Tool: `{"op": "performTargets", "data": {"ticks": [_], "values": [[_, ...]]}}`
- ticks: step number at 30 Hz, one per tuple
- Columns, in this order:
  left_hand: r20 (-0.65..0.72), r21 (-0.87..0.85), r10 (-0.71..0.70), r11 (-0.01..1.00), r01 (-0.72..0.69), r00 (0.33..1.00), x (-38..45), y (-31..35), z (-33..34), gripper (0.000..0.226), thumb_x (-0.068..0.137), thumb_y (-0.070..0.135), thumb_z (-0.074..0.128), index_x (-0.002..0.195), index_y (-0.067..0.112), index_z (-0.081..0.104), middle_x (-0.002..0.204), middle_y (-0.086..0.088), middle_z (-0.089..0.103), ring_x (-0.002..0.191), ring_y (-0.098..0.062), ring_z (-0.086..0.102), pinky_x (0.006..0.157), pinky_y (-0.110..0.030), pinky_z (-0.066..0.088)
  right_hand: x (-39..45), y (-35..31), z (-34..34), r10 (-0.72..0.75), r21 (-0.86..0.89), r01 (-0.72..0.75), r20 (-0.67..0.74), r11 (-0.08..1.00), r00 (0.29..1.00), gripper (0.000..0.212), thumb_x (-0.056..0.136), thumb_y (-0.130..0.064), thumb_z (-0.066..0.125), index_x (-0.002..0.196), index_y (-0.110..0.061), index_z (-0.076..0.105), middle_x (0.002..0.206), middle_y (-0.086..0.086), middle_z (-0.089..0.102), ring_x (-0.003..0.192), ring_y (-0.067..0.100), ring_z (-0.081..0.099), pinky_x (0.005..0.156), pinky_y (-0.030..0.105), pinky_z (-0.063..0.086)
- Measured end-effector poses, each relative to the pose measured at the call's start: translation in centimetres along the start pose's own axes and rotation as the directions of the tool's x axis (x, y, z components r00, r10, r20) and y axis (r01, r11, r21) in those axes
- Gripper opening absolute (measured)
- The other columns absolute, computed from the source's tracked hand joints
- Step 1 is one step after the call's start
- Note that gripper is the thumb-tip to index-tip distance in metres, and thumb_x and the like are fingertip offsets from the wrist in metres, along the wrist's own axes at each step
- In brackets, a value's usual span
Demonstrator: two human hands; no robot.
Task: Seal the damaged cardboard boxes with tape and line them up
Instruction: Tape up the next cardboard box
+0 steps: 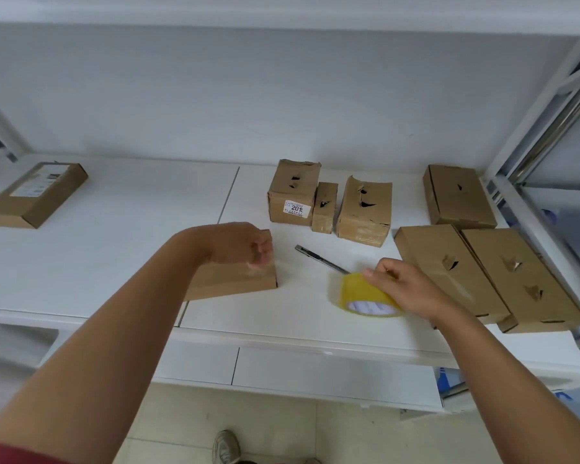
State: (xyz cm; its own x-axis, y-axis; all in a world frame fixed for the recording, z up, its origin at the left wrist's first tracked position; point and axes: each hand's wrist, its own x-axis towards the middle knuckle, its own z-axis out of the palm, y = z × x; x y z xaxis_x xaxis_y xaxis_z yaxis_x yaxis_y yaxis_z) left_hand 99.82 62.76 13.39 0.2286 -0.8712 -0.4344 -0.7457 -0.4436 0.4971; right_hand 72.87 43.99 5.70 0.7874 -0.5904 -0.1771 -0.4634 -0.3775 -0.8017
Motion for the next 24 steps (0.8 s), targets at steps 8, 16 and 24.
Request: {"op": "performTargets", "data": {"ticks": [8, 16, 24], "values": [[0.003, -0.151, -0.107, 0.983, 0.107, 0.994, 0.3, -3.2, 0.0, 0.015, 0.094, 0.011, 0.055, 0.085, 0.012, 0.067, 0.071, 0.001, 0.069, 0.07, -0.012, 0.068, 0.064, -0.017, 0.053, 1.9, -1.6, -2.9, 0.041, -0.545, 0.015, 0.091, 0.838, 0.995, 0.039, 0.088, -0.06, 0.05, 0.074, -0.024, 0.053, 0.069, 0.002, 0.059, 0.062, 0.016, 0.054, 0.058, 0.032, 0.039], [-0.007, -0.36, -0.134, 0.925, 0.123, 0.991, 0.2, -3.2, 1.7, 0.012, 0.093, 0.015, 0.061, 0.084, 0.008, 0.067, 0.076, -0.007, 0.07, 0.07, -0.017, 0.07, 0.064, -0.024, 0.057, 4.0, -4.2, -3.1, 0.294, -0.799, 0.012, 0.236, 0.602, 0.926, 0.028, 0.097, -0.047, 0.047, 0.108, -0.022, 0.054, 0.113, 0.001, 0.056, 0.103, 0.02, 0.054, 0.079, 0.032, 0.045], [0.004, -0.406, -0.105, 0.909, 0.098, 0.994, -0.2, -2.1, 2.4, 0.013, 0.094, 0.009, 0.057, 0.088, 0.012, 0.068, 0.074, 0.008, 0.07, 0.068, -0.01, 0.068, 0.062, -0.021, 0.053, 12.4, -8.5, 4.6, -0.039, -0.742, 0.214, 0.245, 0.635, 0.969, 0.043, 0.096, -0.041, 0.051, 0.062, -0.018, 0.037, 0.066, -0.002, 0.042, 0.057, 0.015, 0.04, 0.054, 0.03, 0.033]]}}
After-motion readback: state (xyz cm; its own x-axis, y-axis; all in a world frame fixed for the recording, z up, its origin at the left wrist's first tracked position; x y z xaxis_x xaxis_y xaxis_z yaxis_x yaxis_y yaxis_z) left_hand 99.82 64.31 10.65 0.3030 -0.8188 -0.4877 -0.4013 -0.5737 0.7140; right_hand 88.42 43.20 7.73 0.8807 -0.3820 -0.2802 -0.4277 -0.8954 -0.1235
